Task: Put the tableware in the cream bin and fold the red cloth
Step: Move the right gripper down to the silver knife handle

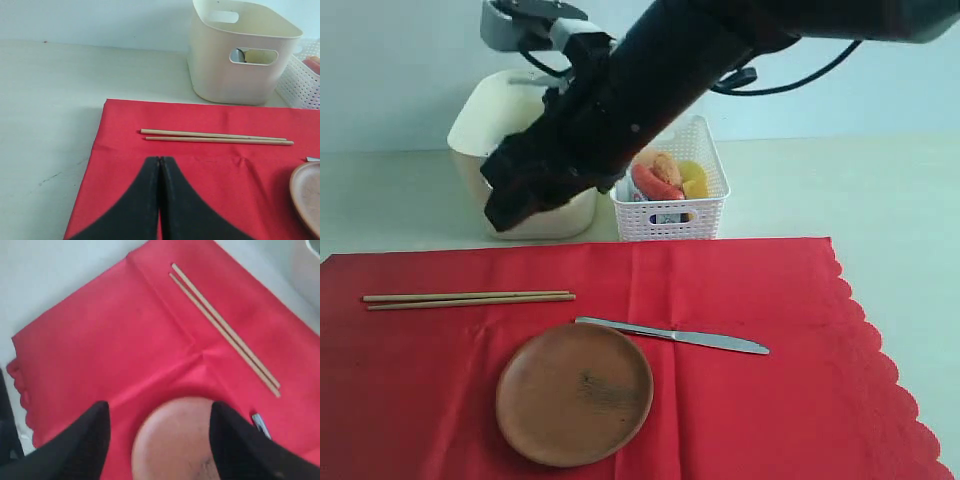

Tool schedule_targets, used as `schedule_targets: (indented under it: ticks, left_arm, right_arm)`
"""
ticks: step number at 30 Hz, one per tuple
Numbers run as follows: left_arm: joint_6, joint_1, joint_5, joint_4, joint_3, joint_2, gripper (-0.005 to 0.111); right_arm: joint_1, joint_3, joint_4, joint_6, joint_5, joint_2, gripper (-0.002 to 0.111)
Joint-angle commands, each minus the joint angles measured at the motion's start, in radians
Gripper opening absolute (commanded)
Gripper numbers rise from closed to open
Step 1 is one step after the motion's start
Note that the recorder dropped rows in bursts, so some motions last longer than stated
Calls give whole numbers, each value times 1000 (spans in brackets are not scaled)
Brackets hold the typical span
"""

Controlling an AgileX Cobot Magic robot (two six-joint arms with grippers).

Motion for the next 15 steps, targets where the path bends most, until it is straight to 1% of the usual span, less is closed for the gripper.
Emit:
schedule_targets:
  ticks: [1,5,7,8,9,10,11,14,15]
  left_arm:
    - [2,-6,-10,-12,3,-4,0]
    - [2,-6,-10,-12,3,-4,0]
    - [2,-6,-10,-12,3,-4,0]
    - [2,-6,-10,-12,3,-4,0]
    - [2,-6,-10,-12,3,-4,0]
    - [2,-6,-10,-12,3,-4,0]
    - [2,-6,-10,-12,3,-4,0]
    - [2,-6,-10,-12,3,-4,0]
    - [2,-6,-10,-12,3,-4,0]
  right_arm:
    - [-1,109,-40,-13,-31,-51,56]
    - [-1,215,-124,-3,-84,-85,56]
    - [-1,257,-264,107,-99,-94,56]
    - [-1,280,-375,198,-99,-99,56]
    - [-1,292,-439,241,-96,-99,56]
    - [-1,315,-563,315,-94,-99,56]
    - [-1,330,-639,358,-94,-97,56]
    - [-1,343,-699,328,-97,-87,56]
    - [-1,343,-702,265,-107,-81,56]
